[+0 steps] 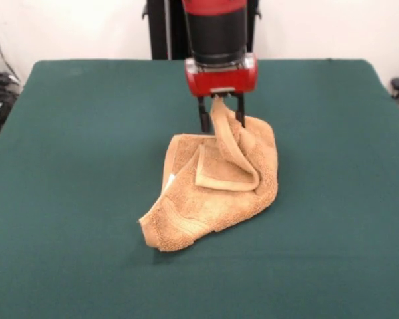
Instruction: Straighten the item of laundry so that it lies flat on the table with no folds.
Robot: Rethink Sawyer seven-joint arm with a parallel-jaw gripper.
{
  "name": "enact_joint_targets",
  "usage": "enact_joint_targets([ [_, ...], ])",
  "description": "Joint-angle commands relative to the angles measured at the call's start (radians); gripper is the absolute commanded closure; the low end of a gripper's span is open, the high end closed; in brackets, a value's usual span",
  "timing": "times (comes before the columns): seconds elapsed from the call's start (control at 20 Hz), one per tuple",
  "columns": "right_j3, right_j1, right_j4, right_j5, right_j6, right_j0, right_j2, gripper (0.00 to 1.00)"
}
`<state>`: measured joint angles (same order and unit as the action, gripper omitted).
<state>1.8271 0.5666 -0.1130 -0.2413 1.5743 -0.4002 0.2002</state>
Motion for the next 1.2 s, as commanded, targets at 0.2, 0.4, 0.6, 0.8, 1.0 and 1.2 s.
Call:
enact_joint_targets([
  [0.2,-0.077,-0.123,-0.065,0.103,0.093,0.066,0.032,0.0],
  [0.4,-0.08,-0.122,-0.072,0.127,0.101,0.064,0.041,1.0],
  [0.6,-0.077,-0.124,-0.079,0.154,0.112,0.058,0.048,1.0],
  [0.8,-0.076,-0.128,-0.088,0.175,0.118,0.05,0.058,1.0],
  [1.0,-0.071,-0.129,-0.091,0.188,0.119,0.044,0.062,1.0],
  [1.2,-0.06,-0.124,-0.053,0.125,0.138,0.061,0.04,1.0],
])
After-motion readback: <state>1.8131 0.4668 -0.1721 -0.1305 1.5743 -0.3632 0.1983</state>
